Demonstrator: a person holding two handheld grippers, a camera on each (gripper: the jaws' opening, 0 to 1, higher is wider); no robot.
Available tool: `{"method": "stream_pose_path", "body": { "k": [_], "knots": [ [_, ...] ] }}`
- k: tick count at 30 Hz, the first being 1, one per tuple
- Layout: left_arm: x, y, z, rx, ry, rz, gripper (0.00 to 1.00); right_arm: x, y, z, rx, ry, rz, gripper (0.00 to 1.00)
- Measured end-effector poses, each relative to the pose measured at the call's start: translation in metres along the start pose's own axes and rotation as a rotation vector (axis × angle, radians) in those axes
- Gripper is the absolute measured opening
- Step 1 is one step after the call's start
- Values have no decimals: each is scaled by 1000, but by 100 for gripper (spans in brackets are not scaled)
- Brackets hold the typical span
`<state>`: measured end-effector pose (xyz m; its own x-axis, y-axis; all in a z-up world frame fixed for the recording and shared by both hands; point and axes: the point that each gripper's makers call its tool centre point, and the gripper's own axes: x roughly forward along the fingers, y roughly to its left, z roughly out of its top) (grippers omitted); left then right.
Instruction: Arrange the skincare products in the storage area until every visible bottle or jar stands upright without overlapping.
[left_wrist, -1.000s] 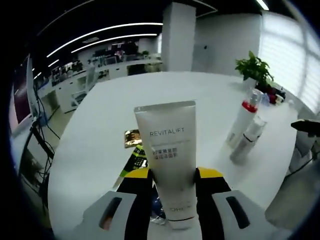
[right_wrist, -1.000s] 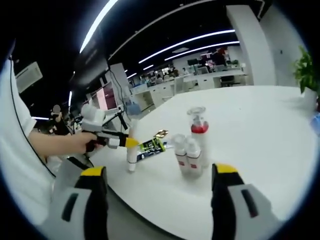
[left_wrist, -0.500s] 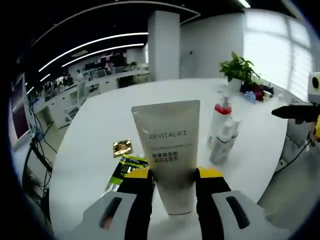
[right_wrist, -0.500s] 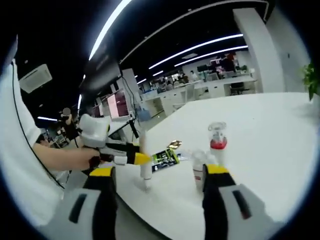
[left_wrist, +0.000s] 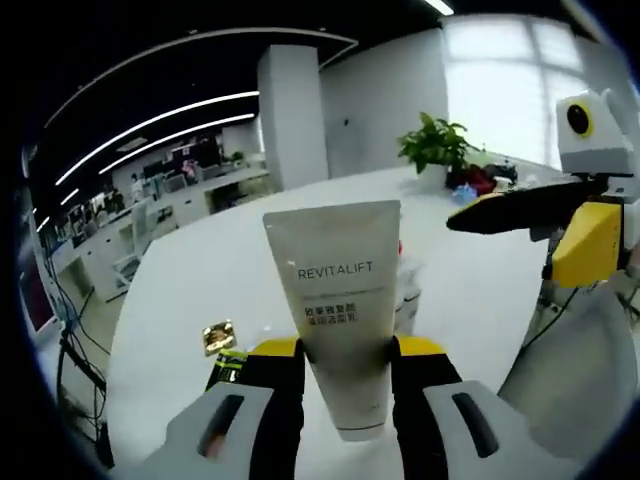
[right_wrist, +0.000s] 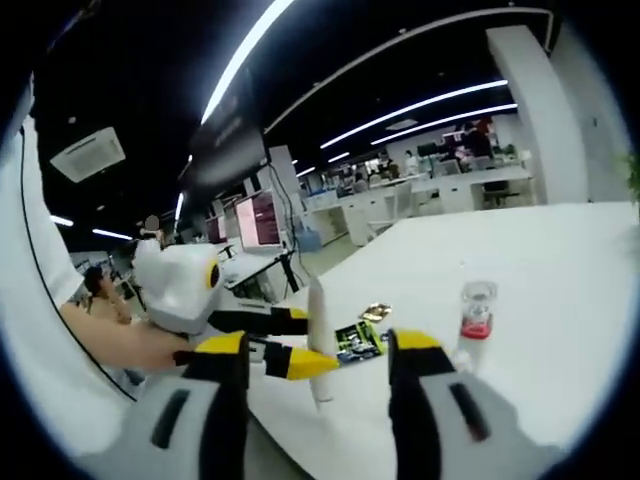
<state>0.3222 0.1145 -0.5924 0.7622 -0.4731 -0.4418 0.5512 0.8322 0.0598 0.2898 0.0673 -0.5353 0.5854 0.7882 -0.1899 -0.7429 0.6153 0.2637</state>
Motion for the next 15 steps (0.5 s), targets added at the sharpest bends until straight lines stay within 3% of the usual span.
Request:
{"method": "stream_pose_path", "body": {
  "k": [8, 15],
  "knots": [
    [-2, -16, 10, 60, -19, -38, 30, 4, 1, -2, 22, 13, 11, 49],
    [-3, -36, 19, 137, -33, -81, 30, 9, -2, -6, 73, 34, 7, 37]
  ]
}}
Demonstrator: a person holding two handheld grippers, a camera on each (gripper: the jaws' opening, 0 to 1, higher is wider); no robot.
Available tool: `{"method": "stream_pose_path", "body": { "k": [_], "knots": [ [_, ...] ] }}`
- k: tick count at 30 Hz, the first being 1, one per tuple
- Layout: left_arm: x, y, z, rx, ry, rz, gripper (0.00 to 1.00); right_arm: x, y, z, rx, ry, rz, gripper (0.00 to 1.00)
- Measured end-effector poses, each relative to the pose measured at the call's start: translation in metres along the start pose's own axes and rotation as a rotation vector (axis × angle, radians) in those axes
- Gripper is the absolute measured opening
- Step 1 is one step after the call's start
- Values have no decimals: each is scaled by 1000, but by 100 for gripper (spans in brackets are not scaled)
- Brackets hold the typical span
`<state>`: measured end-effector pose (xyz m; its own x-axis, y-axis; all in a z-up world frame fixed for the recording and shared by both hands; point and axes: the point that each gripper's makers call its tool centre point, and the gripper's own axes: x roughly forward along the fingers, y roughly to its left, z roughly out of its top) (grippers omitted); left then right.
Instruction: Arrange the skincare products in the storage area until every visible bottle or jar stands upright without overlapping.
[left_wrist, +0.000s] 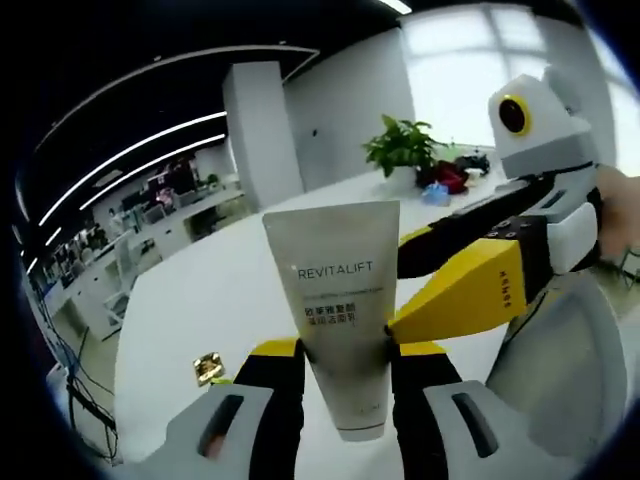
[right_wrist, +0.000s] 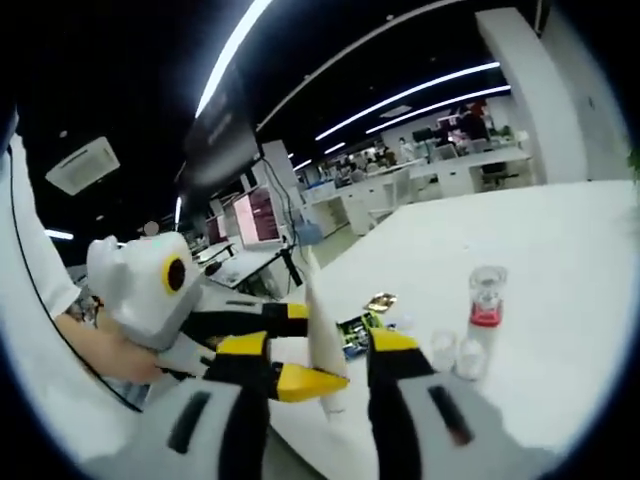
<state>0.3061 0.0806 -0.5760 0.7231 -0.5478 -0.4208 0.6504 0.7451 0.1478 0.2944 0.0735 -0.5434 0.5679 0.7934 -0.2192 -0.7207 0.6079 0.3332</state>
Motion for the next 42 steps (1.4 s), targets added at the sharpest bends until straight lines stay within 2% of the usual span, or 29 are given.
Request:
{"method": "stream_pose_path", "body": {
  "k": [7, 12, 15, 19, 22, 28, 32, 33, 35, 36, 37, 38, 41, 42],
  "knots": [
    [1, -14, 5, 41, -6, -35, 30, 1, -1, 1, 11, -6, -9, 28],
    [1, -18, 7, 53, -7, -49, 30, 1, -4, 0, 8, -4, -26, 26],
    [1, -20, 7, 56, -7, -53, 31, 1, -6, -2, 8, 8, -37, 18],
    [1, -23, 5, 58, 0, -58, 31, 0, -6, -6, 11, 26, -40, 15],
    [1, -24, 3, 55, 4, -64, 31, -1, -4, -9, -31, 40, -39, 14],
    [2, -28, 4, 7, -2, -104, 32, -4, -5, -8, -52, 58, -33, 12],
    [1, -34, 9, -55, -30, -187, 31, -10, -5, -4, -102, 69, 1, 12],
    [2, -36, 9, -93, -35, -214, 31, -11, -3, -3, -121, 73, 19, 12],
    [3, -37, 9, -117, -41, -264, 32, -14, 1, 0, -155, 81, 70, 12],
    [3, -35, 9, -101, -37, -284, 34, -15, 1, 1, -158, 82, 76, 12],
    [2, -37, 10, -72, -34, -310, 34, -17, 6, 4, -184, 86, 121, 12],
    [1, -40, 12, -56, -38, -343, 34, -18, 6, 5, -191, 87, 130, 12],
    [-4, -49, 12, -48, -31, -443, 31, -24, 15, 12, -215, 80, 202, 12],
    [-5, -50, 11, -35, -28, -458, 32, -25, 17, 14, -217, 75, 222, 12]
  ]
}}
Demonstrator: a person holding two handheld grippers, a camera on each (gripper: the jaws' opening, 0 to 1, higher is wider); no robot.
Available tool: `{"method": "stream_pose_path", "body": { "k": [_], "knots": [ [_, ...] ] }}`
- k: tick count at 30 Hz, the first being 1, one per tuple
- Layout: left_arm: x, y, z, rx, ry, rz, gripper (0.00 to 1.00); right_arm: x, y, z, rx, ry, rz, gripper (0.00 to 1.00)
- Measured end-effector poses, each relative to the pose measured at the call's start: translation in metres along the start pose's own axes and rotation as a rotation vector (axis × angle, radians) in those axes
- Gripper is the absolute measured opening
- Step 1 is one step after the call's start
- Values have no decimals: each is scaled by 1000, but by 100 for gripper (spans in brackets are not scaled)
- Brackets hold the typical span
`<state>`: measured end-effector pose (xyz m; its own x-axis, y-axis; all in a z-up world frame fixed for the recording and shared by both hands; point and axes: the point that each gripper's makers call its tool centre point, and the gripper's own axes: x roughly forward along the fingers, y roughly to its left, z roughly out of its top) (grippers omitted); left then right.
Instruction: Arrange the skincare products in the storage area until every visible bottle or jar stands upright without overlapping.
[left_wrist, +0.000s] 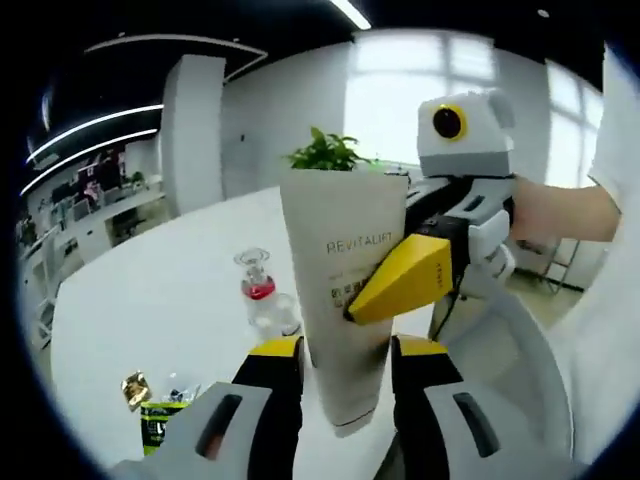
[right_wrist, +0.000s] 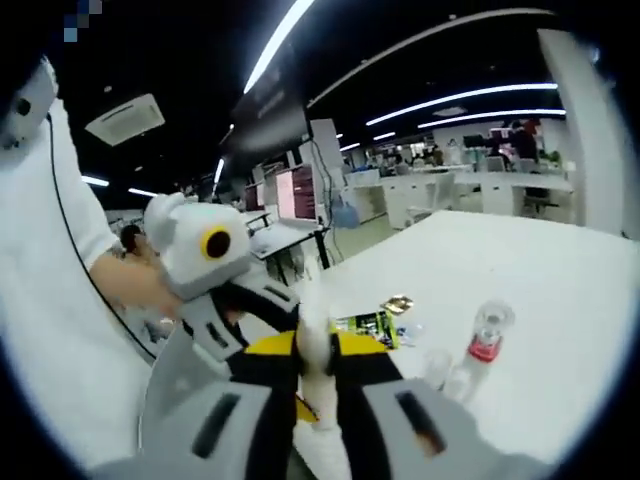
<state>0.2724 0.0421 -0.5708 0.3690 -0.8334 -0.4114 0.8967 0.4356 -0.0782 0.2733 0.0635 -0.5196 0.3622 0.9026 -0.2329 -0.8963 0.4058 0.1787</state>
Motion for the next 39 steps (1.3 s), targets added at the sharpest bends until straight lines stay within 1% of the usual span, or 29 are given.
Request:
{"method": "stream_pose_path", "body": {
  "k": [2, 3, 4, 5, 6, 8, 9, 10, 12, 15, 16, 21, 25, 29, 33, 35, 39],
  "knots": [
    [-2, -4, -2, 23, 19, -38, 31, -3, 7, 5, -12, -8, 47, 12],
    [-3, -8, -2, 30, 23, -66, 31, -4, 9, 6, -13, -5, 63, 12],
    [-4, -10, -2, 33, 22, -78, 31, -6, 12, 6, -24, 0, 85, 12],
    [-6, -15, -1, 42, 22, -112, 30, -7, 14, 5, -34, 11, 102, 12],
    [-7, -17, -1, 50, 25, -126, 29, -8, 16, 3, -49, 28, 114, 12],
    [-10, -22, -1, 89, 40, -156, 29, -8, 21, 1, -86, 51, 141, 12],
    [-11, -27, -3, 116, 57, -187, 28, -7, 24, 0, -95, 61, 155, 12],
    [-12, -29, -4, 129, 64, -194, 28, -7, 26, -1, -102, 64, 170, 12],
    [-12, -34, -7, 164, 86, -220, 26, -7, 36, -1, -109, 69, 227, 12],
    [-13, -40, -8, 180, 94, -249, 22, -5, 44, -1, -133, 76, 265, 12],
    [-14, -41, -8, 178, 92, -254, 20, -5, 44, -2, -154, 79, 271, 12],
    [-16, -44, -12, 192, 108, -271, 19, -5, 48, -5, -162, 94, 305, 12],
    [-18, -48, -16, 229, 130, -303, 19, -5, 53, -7, -175, 112, 340, 12],
    [-20, -49, -19, 269, 140, -324, 17, -4, 56, -9, -191, 126, 365, 12],
    [-20, -47, -20, 266, 137, -316, 16, -3, 56, -9, -194, 123, 364, 13],
    [-19, -43, -21, 275, 140, -303, 16, -1, 54, -11, -194, 122, 351, 13],
    [-16, -40, -27, 266, 144, -303, 15, 2, 50, -16, -178, 132, 329, 14]
  ]
}}
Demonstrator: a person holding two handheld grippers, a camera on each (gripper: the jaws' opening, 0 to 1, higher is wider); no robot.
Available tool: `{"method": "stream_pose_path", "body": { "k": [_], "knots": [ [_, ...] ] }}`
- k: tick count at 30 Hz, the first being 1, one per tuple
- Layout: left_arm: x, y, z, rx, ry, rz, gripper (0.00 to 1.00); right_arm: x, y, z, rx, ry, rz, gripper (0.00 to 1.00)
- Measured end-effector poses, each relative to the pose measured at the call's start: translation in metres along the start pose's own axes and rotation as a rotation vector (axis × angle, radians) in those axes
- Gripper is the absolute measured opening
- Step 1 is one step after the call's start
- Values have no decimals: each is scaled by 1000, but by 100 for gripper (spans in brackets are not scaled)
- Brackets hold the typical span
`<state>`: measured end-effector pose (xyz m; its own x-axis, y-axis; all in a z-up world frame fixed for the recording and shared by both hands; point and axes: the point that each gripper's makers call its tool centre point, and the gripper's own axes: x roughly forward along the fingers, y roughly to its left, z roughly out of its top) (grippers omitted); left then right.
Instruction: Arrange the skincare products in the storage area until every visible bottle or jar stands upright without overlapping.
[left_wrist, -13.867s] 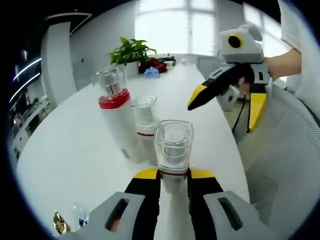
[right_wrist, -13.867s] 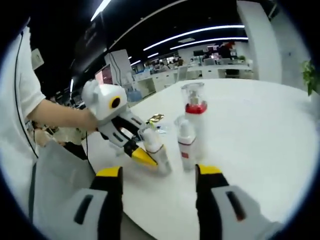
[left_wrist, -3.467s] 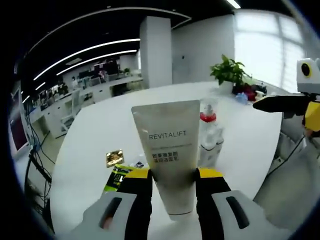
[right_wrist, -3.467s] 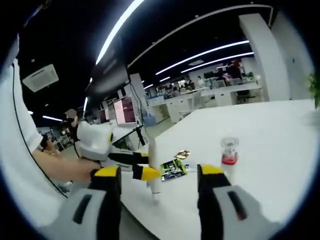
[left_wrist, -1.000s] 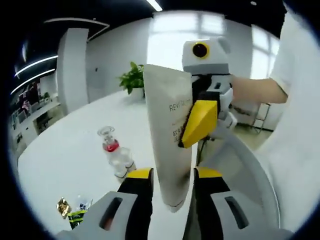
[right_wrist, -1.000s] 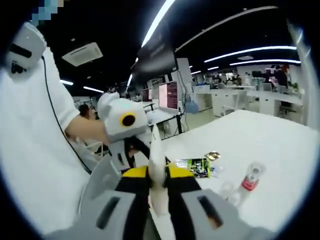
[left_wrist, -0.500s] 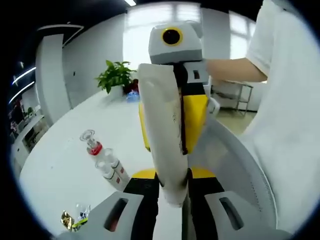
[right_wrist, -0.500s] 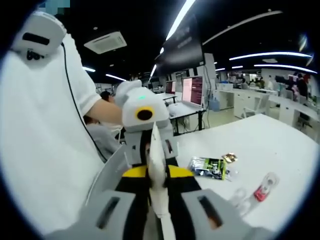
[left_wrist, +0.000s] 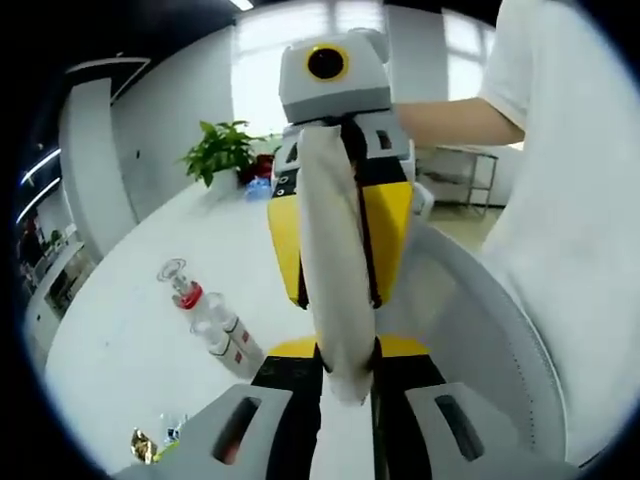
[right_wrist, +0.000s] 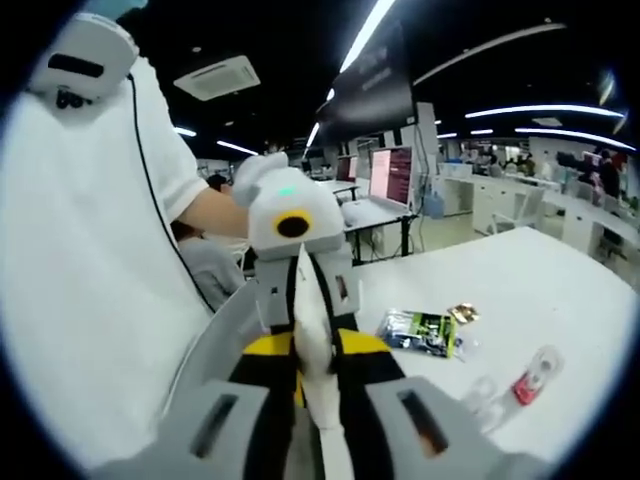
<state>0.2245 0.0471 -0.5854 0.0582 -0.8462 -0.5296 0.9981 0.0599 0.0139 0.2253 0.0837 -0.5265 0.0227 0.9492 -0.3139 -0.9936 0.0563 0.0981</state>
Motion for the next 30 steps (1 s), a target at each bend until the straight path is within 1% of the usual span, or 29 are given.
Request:
{"method": "stream_pose_path", "body": {
  "k": [5, 7, 10, 12, 17, 24, 26, 30],
  "knots": [
    [4, 5, -8, -10, 3, 10, 15, 4, -6, -7, 29, 8, -30, 15],
    [6, 8, -13, -18, 6, 18, 15, 7, -10, -11, 40, 13, -54, 16],
    [9, 10, -18, -33, 10, 16, 15, 11, -12, -18, 23, 38, -76, 17],
    [11, 11, -22, -41, 11, 17, 15, 12, -16, -22, 32, 47, -91, 18],
    [17, 13, -28, -63, 0, 15, 15, 13, -21, -30, 56, 45, -124, 20],
    [26, 18, -41, -78, 9, 17, 15, 15, -29, -40, 94, 50, -171, 30],
    [27, 20, -45, -86, 8, 13, 15, 15, -33, -43, 108, 46, -196, 34],
    [29, 22, -54, -86, 22, 14, 15, 15, -37, -48, 131, 46, -230, 45]
  ]
}}
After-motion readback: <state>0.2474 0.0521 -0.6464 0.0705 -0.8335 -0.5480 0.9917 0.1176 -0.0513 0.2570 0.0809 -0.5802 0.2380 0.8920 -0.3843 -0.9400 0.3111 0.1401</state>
